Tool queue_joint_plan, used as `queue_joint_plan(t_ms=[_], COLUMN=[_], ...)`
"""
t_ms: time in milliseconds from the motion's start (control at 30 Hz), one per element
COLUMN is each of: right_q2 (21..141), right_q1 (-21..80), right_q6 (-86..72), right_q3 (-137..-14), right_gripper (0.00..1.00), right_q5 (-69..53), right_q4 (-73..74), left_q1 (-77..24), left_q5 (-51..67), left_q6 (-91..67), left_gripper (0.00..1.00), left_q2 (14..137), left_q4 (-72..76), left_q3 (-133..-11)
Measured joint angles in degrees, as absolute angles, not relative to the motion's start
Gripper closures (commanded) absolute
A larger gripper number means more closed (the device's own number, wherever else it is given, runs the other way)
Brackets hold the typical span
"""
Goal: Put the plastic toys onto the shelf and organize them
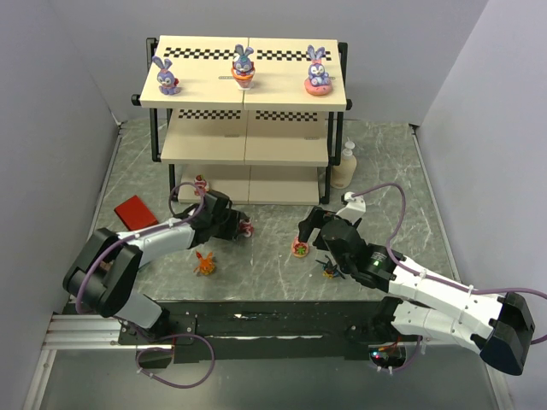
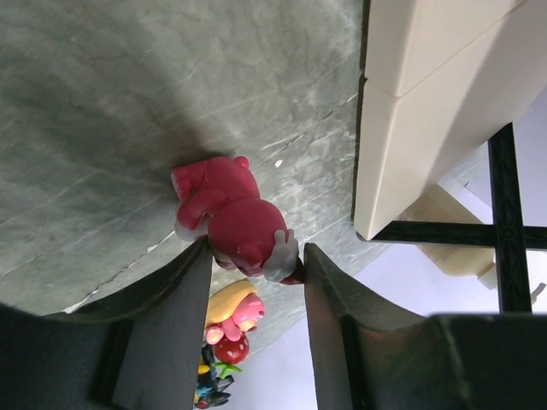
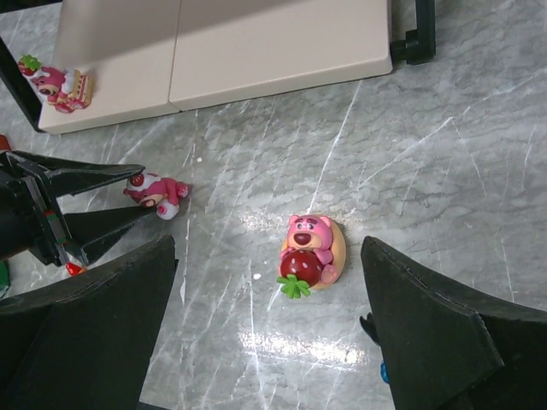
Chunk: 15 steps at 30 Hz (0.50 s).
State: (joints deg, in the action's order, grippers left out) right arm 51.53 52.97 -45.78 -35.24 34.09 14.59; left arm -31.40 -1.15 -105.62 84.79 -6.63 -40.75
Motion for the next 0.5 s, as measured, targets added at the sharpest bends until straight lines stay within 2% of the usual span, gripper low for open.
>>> queue_joint_plan(t_ms=[167,500], right_q2=[51.53,50.68], right_q1=[52.97,52.82], right_q6=[-45.78,-45.8], right_q3=[-35.22,-35.11], right_gripper=[0.05,0.05], right_q5=[34.46,35.03], right_q4=[14.59,14.59], left_q1=[-30.63,-28.08], left_q5=[-1.13,-1.1], left_q6=[-104.9,-101.47], left_gripper=[0.7,0.69], left_q2=[85.38,86.96], left_q4=[-6.68,-7.31], left_q3=[-41.63,-48.51])
